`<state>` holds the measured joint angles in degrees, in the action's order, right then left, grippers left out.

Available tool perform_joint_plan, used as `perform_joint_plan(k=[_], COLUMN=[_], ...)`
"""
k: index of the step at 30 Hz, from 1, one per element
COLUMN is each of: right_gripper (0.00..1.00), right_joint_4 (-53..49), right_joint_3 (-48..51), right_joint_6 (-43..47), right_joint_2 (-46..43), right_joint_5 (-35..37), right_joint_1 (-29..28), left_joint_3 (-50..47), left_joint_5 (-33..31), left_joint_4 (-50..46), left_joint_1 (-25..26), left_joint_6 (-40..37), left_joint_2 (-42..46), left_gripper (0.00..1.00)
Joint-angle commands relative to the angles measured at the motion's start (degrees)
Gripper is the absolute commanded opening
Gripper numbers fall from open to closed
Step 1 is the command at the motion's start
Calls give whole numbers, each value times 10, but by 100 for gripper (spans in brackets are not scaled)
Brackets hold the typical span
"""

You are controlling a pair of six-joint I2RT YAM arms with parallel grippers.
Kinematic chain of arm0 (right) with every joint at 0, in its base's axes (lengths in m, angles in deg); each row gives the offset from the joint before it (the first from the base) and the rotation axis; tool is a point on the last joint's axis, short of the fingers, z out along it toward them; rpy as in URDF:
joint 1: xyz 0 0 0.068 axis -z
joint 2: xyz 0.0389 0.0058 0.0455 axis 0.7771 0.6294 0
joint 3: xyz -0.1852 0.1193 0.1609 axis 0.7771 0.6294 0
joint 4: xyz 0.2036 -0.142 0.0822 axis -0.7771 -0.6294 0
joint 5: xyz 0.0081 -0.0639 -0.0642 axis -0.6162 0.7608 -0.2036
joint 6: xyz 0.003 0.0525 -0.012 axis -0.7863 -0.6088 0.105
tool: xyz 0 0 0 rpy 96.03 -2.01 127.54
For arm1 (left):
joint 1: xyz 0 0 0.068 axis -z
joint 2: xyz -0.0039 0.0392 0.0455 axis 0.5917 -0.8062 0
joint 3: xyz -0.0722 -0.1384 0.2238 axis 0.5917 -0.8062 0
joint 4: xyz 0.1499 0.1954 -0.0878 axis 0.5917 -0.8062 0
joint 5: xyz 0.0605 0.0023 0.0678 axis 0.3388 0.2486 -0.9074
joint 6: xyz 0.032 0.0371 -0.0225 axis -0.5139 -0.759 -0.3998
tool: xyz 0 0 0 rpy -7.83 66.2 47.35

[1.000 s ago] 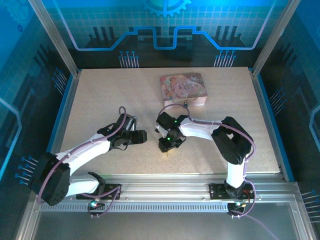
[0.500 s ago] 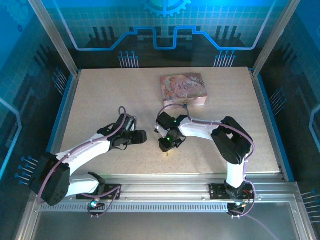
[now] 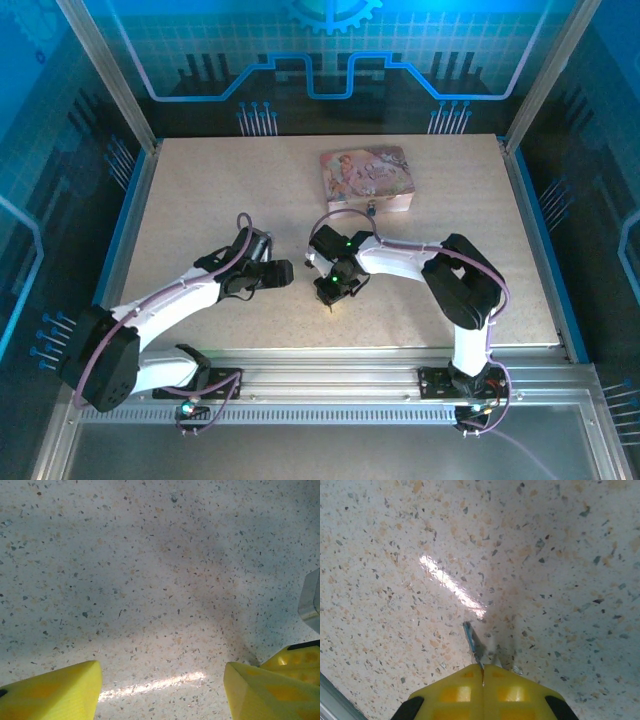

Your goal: Unlock the padlock with the key

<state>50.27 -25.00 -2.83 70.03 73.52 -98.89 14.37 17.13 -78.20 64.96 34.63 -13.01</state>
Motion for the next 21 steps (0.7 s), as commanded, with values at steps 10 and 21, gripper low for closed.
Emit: perform_joint_plan(k=[10,21], right_gripper=[0,0], right_joint_4=[106,303], right_joint_3=[92,216], right_joint_6=[-33,-144], right_joint_2=[-111,-329], right_joint_5=[-7,-130], right_joint_1=[10,148], left_joint_3=[-13,102], left_joint_5=[34,279], left_joint_4=[47,95], left_joint_1=[2,-52], left_joint_6=[-4,-11], left_joint_2=[100,65], left_gripper=[74,65])
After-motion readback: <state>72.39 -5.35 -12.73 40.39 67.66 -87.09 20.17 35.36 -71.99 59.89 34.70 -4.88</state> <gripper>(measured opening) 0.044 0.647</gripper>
